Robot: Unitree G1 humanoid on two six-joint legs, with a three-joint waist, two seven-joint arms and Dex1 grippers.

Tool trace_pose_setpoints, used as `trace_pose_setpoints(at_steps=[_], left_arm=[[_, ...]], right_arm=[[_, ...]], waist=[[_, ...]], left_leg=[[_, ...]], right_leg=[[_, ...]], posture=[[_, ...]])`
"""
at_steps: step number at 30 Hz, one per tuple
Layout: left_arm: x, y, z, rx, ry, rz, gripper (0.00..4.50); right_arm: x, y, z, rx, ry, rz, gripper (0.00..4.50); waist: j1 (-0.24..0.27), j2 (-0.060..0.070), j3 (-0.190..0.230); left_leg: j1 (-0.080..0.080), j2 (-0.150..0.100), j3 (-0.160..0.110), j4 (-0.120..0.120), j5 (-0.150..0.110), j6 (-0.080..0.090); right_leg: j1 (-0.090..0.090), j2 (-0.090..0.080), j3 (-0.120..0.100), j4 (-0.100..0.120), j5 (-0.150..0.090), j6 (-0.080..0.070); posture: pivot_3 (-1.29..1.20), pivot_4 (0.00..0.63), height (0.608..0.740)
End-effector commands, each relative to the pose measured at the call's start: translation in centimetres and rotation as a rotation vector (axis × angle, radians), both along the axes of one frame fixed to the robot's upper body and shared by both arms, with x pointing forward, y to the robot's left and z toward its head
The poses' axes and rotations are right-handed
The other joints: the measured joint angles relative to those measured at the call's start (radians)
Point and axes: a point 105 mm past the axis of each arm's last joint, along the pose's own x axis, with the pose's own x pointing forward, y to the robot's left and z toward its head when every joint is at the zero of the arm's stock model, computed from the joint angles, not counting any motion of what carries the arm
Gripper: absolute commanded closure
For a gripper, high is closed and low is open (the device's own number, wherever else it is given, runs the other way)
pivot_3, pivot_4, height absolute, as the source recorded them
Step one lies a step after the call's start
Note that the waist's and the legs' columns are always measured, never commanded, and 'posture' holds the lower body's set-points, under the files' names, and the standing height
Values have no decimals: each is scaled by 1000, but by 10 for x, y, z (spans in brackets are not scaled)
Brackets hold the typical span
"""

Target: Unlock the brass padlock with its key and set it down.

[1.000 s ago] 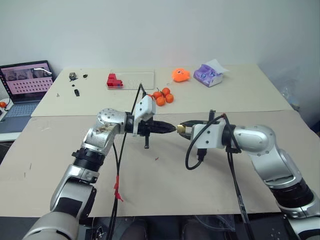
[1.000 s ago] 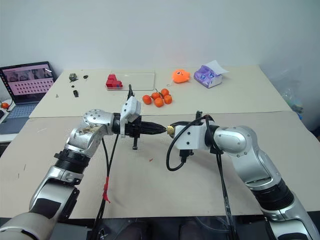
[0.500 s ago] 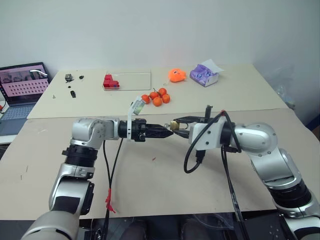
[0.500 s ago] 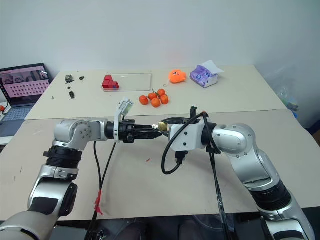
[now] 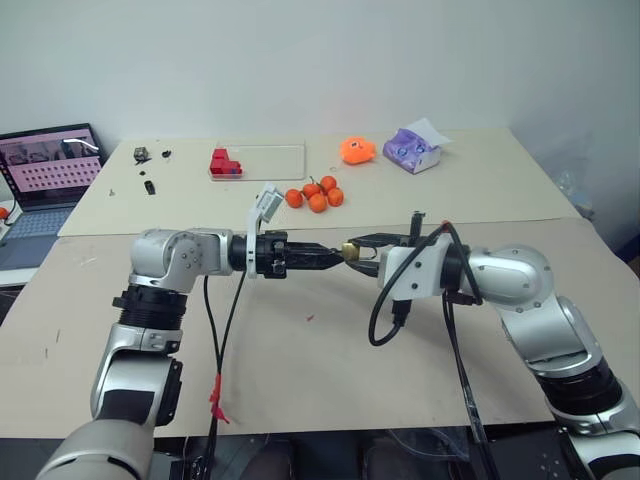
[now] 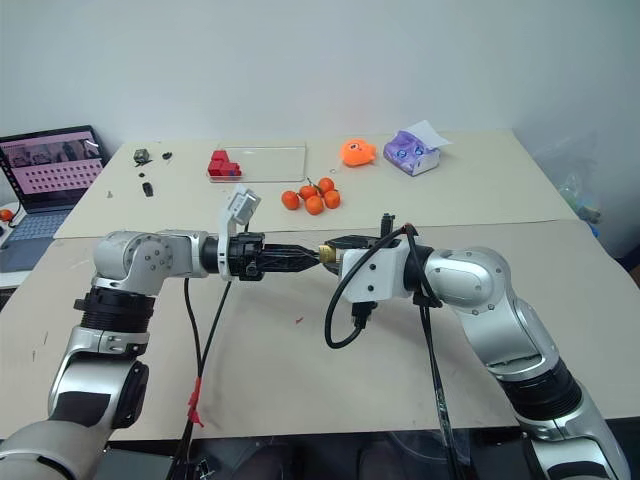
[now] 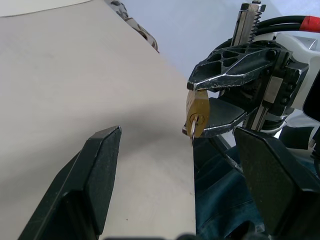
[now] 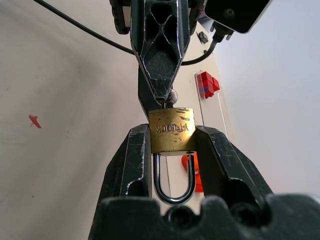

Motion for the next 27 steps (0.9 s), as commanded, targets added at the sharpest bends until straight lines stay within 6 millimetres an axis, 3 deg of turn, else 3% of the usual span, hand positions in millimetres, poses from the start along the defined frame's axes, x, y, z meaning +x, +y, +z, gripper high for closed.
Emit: trace_pose_setpoints(at_steps=[1, 16, 19, 26, 27], left_arm=[[4, -7, 17, -24, -69, -2, 712], [3, -16, 13, -22, -73, -25, 712], [3, -17, 11, -19, -70, -29, 1403], [1, -18, 9, -16, -63, -46, 4347], [0, -19, 9, -17, -63, -48, 4482]], right_arm=[[-6, 4, 13, 19, -46, 26, 3589], [-9, 4, 14, 24, -42, 20, 3589], [-9, 4, 15, 26, -43, 17, 3589], [-9, 4, 16, 26, -45, 14, 3589], [-9, 4, 16, 26, -44, 13, 3589]], waist=[[2, 0, 0], [6, 0, 0], [6, 0, 0], [6, 0, 0], [6, 0, 0]], left_leg=[[0, 0, 0, 0, 0, 0], [0, 0, 1, 0, 0, 0], [0, 0, 1, 0, 0, 0], [0, 0, 1, 0, 0, 0], [0, 0, 1, 0, 0, 0]], right_leg=[[0, 0, 0, 0, 0, 0], [0, 0, 0, 0, 0, 0], [0, 0, 0, 0, 0, 0], [0, 0, 0, 0, 0, 0], [0, 0, 0, 0, 0, 0]], posture=[[0, 150, 740], [0, 150, 740], [0, 150, 740], [0, 150, 740], [0, 150, 740]])
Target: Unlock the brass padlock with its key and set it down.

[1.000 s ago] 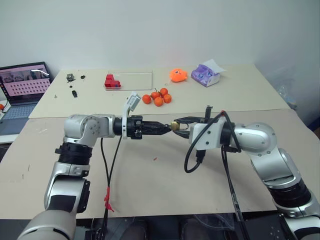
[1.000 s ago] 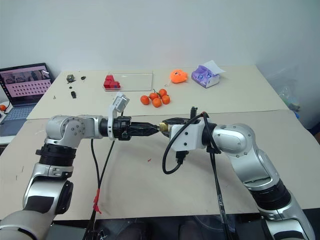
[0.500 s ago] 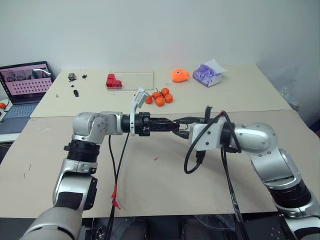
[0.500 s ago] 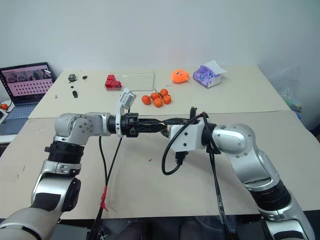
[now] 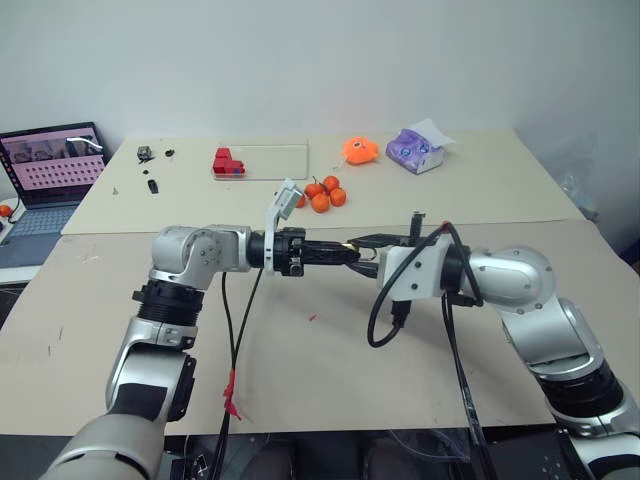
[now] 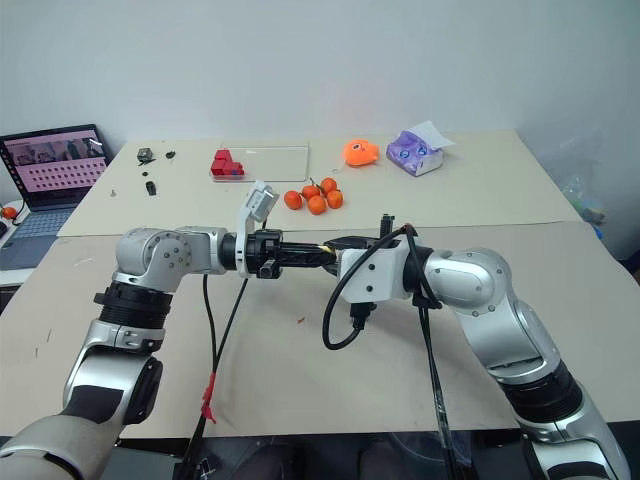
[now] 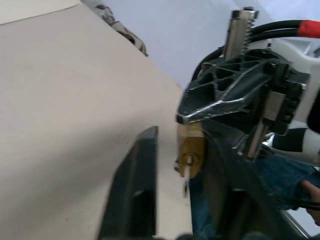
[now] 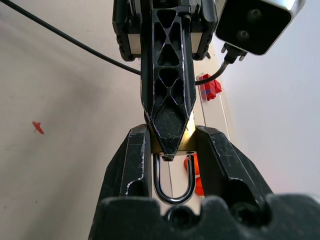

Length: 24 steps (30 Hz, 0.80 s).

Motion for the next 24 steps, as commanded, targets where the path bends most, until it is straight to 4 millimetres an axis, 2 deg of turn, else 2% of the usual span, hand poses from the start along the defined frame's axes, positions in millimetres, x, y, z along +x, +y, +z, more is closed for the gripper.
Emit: trace_pose_setpoints(at_steps=[1, 13, 15, 22, 23, 24], left_arm=[[1, 0, 6, 2, -33, 2, 4479], [0, 2, 7, 8, -35, 3, 4479], [1, 2, 7, 9, -36, 7, 4479], [4, 4, 9, 12, -40, 18, 4479], [4, 4, 9, 14, -41, 18, 4479], [4, 4, 9, 14, -42, 18, 4479]], right_arm=[[-6, 3, 14, 19, -60, 21, 3589], [-5, 3, 13, 40, -27, 22, 3589], [-6, 4, 14, 55, -18, 26, 2571], [-8, 3, 17, 48, -17, 27, 212], [-10, 0, 15, 47, 2, 19, 20], [-11, -3, 13, 50, 27, 12, 20]], waist=[[0, 0, 0], [0, 0, 0], [0, 0, 0], [1, 0, 0], [1, 0, 0], [2, 0, 0]], left_leg=[[0, 0, 0, 0, 0, 0], [0, 0, 0, 0, 0, 0], [0, 0, 0, 0, 0, 0], [0, 0, 0, 0, 0, 0], [0, 0, 0, 0, 0, 0], [0, 0, 0, 0, 0, 0]], right_leg=[[0, 0, 0, 0, 0, 0], [0, 0, 0, 0, 0, 0], [0, 0, 0, 0, 0, 0], [0, 0, 0, 0, 0, 0], [0, 0, 0, 0, 0, 0], [0, 0, 0, 0, 0, 0]], posture=[[0, 150, 740], [0, 150, 740], [0, 150, 740], [0, 150, 740], [0, 150, 740], [0, 150, 740]])
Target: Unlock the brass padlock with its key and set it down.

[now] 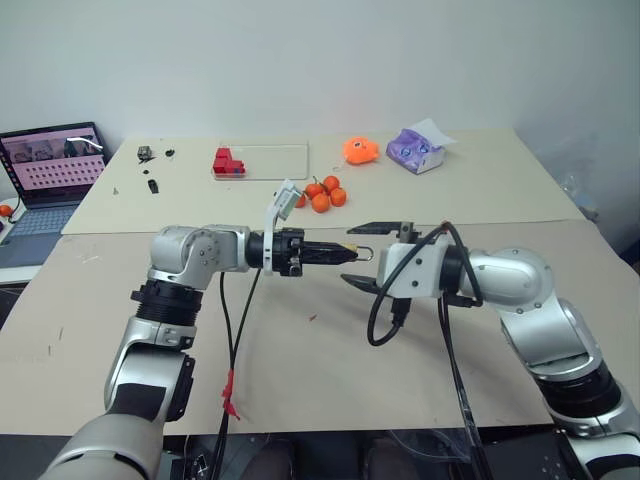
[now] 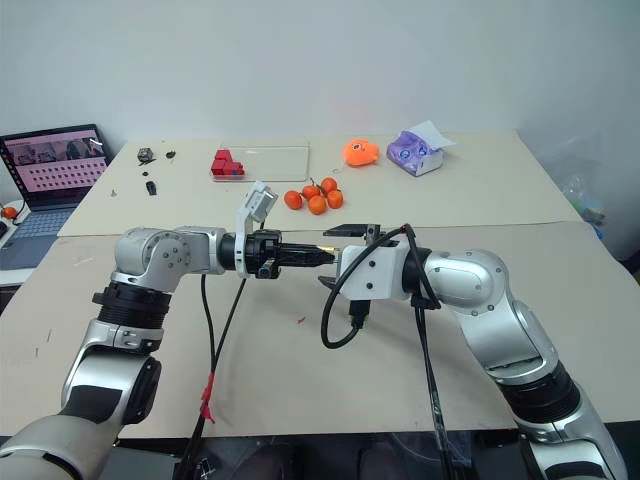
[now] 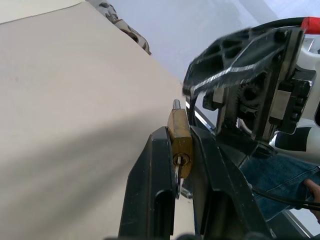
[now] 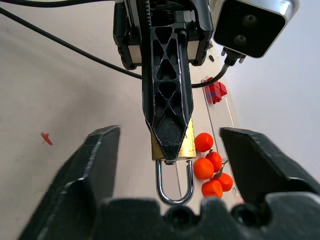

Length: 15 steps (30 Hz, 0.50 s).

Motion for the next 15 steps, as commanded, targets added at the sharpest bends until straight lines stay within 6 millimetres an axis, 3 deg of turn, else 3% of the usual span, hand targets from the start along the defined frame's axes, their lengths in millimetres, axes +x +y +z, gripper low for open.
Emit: trace_pose_setpoints(at_steps=[1, 7, 10, 15], left_arm=[[2, 2, 11, -3, -45, -2, 4479], [2, 2, 12, 5, -53, -10, 4479], [1, 1, 11, 9, -58, -16, 4479], [1, 0, 12, 8, -60, -22, 4479]], right_arm=[[-9, -8, 10, 21, 8, -5, 20], [-14, -21, 18, 162, 137, -30, 20], [-14, -20, 29, 209, 136, -26, 754], [-14, -17, 34, 232, 131, -19, 2476]], waist=[[2, 0, 0], [2, 0, 0], [1, 0, 0], [2, 0, 0]], left_leg=[[0, 0, 0, 0, 0, 0], [-1, 0, 0, 0, 0, 0], [-1, 0, 0, 0, 0, 0], [-1, 1, 0, 0, 0, 0]], right_leg=[[0, 0, 0, 0, 0, 0], [0, -1, 0, -1, 0, 0], [0, -1, 0, -1, 0, 0], [0, 0, 0, -1, 0, 0]], posture=[[0, 150, 740], [0, 150, 740], [0, 150, 740], [0, 150, 740]])
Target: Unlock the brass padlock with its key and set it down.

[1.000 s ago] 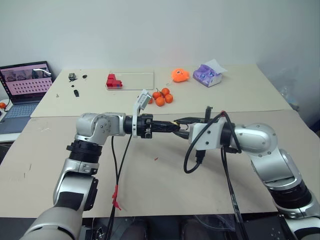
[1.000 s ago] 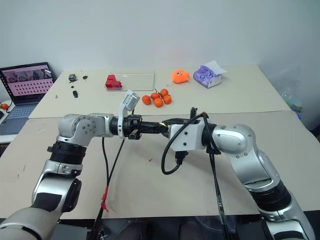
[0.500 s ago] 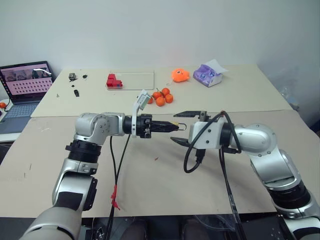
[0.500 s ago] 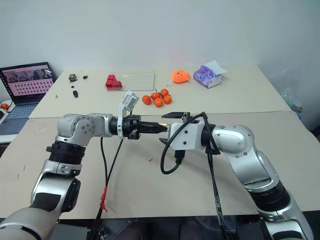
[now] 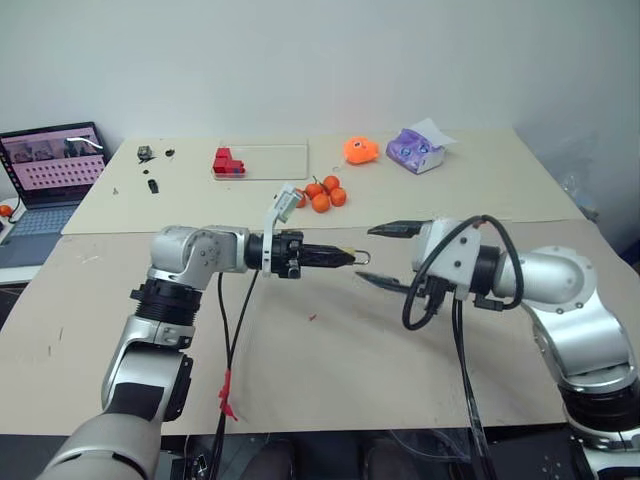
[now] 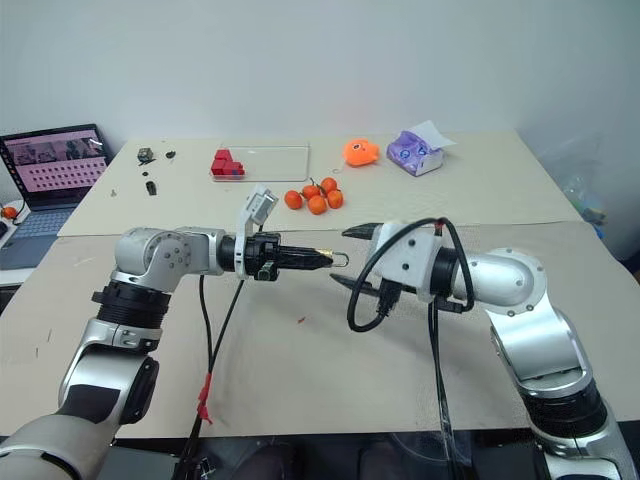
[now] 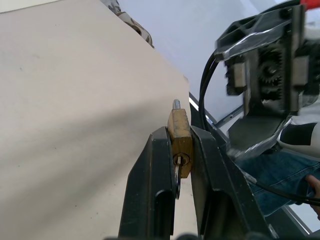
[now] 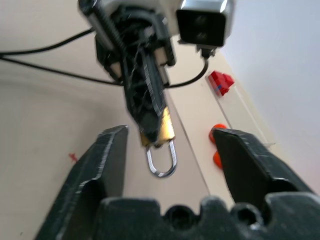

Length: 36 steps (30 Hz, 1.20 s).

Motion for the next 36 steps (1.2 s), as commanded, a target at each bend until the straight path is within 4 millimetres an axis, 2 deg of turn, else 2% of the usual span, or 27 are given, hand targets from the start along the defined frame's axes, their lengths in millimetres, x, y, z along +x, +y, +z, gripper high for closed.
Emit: trace_pose_setpoints(at_steps=[1, 5, 6, 16, 28, 36], left_arm=[[1, -1, 17, -20, -65, -13, 4479], [1, 0, 17, -19, -68, -13, 4479], [1, 0, 17, -19, -69, -12, 4479], [-2, 2, 22, -19, -82, -19, 4479], [-21, 12, 22, 1, -57, -53, 4479], [-22, 11, 27, -14, -59, -44, 4479]], right_arm=[[-6, 2, 14, 27, -52, 14, 2833], [-7, 3, 8, 16, -35, 25, 4225], [-7, 3, 6, 10, -33, 27, 4455], [2, -3, -4, -43, -55, -10, 4455], [7, -6, -10, -51, -58, -28, 4455], [9, -2, -12, -55, -61, -13, 4455]], waist=[[1, 0, 0], [1, 0, 0], [1, 0, 0], [-1, 0, 0], [1, 0, 0], [0, 0, 0]], left_leg=[[0, 0, 0, 0, 0, 0], [-1, -1, 0, 0, 0, 0], [-1, -1, 0, 0, 0, 0], [-1, -1, 0, 0, 0, 0], [-1, -1, 0, 0, 0, 0], [-1, -1, 0, 0, 0, 0]], right_leg=[[0, 0, 0, 0, 0, 0], [0, -1, 0, -1, 0, 0], [0, -1, 0, -1, 0, 0], [0, -1, 0, 0, 0, 0], [0, -1, 0, 0, 0, 0], [0, -1, 0, 0, 0, 0]], posture=[[0, 150, 740], [0, 150, 740], [0, 150, 740], [0, 150, 740], [0, 150, 740], [0, 150, 740]])
